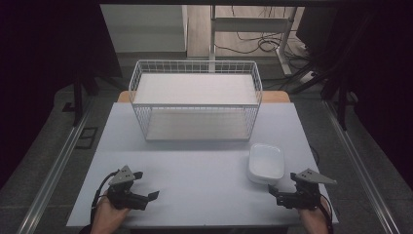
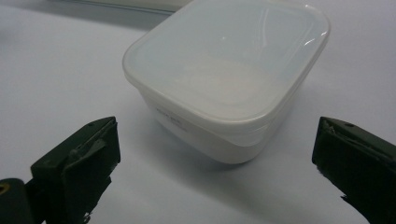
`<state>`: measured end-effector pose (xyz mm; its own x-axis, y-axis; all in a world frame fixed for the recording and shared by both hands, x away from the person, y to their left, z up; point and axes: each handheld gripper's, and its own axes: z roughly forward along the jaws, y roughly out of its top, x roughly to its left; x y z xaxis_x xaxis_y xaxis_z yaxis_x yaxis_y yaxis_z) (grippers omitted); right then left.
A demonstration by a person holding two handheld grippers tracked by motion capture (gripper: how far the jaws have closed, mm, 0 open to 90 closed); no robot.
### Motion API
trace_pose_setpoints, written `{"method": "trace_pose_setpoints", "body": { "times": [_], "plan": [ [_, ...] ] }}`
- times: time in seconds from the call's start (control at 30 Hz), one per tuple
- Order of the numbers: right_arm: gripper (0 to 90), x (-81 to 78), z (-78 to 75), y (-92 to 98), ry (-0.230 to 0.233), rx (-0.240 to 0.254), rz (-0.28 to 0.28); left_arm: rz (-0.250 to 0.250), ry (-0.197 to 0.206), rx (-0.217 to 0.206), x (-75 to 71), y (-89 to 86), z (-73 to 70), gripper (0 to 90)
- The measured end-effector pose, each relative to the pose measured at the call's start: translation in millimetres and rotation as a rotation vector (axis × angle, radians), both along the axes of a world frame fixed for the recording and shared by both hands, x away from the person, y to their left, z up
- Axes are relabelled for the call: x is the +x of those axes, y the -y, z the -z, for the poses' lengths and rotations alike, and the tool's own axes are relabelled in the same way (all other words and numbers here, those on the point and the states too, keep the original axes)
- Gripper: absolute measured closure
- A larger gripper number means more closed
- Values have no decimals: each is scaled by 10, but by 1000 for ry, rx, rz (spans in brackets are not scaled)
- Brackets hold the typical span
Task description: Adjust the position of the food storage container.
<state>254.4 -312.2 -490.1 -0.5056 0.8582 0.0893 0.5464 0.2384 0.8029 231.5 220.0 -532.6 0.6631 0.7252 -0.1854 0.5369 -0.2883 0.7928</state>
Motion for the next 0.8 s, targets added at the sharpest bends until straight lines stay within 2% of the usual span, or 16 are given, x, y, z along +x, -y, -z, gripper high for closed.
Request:
{"method": "trace_pose_setpoints", "body": {
  "times": [0.03, 0.07, 0.27, 0.37, 0.47, 0.57, 0.7, 0.8],
  "plan": [
    [10, 0, 0, 0, 0, 0, 0, 0, -8, -7, 6, -9, 5, 22],
    [10, 17, 16, -4, -1, 6, 28, -3, -4, -17, 3, -22, -1, 27],
    [4, 16, 15, 3, 28, -8, 55, -15, 11, -37, -4, -56, -18, 35],
    [0, 6, 0, 15, 34, 2, 52, -21, 16, -50, 1, -73, -13, 32],
    [0, -5, -6, 22, 33, -30, 35, -14, 3, -88, 14, -87, -2, 21],
    [0, -10, -19, 25, 34, -37, 25, -2, -6, -117, 22, -90, -2, 16],
    [0, -11, -38, 15, 21, -48, 17, 3, -17, -123, 24, -90, -6, 13],
    [0, 10, -57, 0, 14, -23, 38, 5, -24, -120, 26, -92, -6, 15]
  ]
}}
